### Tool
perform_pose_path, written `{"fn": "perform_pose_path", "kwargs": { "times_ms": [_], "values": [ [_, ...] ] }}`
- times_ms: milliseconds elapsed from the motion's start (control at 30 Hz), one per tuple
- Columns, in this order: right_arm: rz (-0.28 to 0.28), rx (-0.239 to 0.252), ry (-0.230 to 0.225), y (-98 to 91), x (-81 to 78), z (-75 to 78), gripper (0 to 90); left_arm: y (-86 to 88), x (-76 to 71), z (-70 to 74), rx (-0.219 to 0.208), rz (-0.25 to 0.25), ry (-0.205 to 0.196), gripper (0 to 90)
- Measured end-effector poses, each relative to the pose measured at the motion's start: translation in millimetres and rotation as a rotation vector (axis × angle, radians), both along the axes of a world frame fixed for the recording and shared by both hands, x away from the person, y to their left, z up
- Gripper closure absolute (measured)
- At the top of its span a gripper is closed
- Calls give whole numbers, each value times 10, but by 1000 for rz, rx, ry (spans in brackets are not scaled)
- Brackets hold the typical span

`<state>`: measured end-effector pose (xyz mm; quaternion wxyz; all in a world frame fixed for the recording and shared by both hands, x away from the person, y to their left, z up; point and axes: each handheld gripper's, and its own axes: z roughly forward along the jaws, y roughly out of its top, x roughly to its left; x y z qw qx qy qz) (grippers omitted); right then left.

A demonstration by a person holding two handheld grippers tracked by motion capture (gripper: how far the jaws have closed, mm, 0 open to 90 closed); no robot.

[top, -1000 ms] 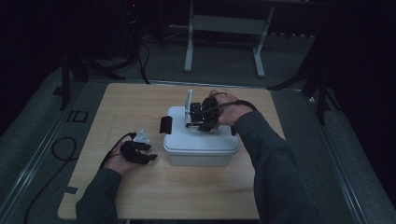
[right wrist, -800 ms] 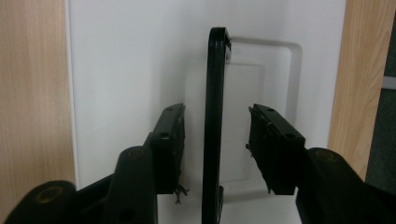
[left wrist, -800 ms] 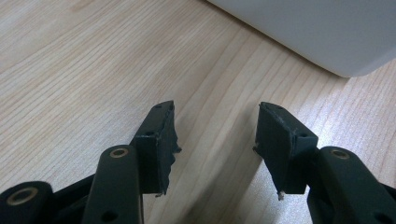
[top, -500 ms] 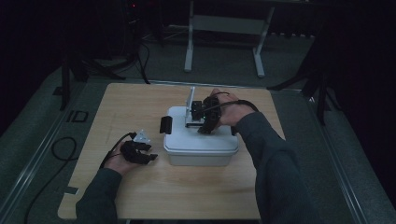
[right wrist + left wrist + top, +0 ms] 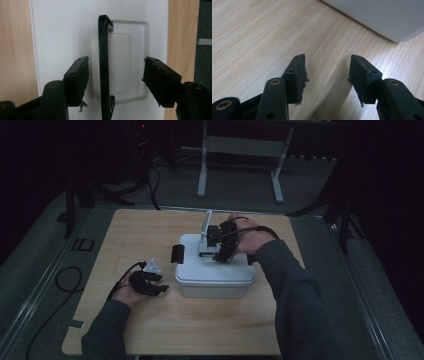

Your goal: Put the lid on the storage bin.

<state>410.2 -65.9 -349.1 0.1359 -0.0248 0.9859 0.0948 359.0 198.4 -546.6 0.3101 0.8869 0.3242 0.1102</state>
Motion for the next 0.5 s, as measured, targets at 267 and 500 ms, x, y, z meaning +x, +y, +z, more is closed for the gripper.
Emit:
{"fn": "perform_pose_path", "kwargs": {
  "times_ms": [267, 500],
  "values": [
    [-4, 5, -10, -77, -4, 60, 351, -1, 1, -1, 0, 0, -1, 475],
    [-13, -7, -25, -153, -21, 107, 321, -4, 1, -1, -2, 1, 0, 474]
  ]
}}
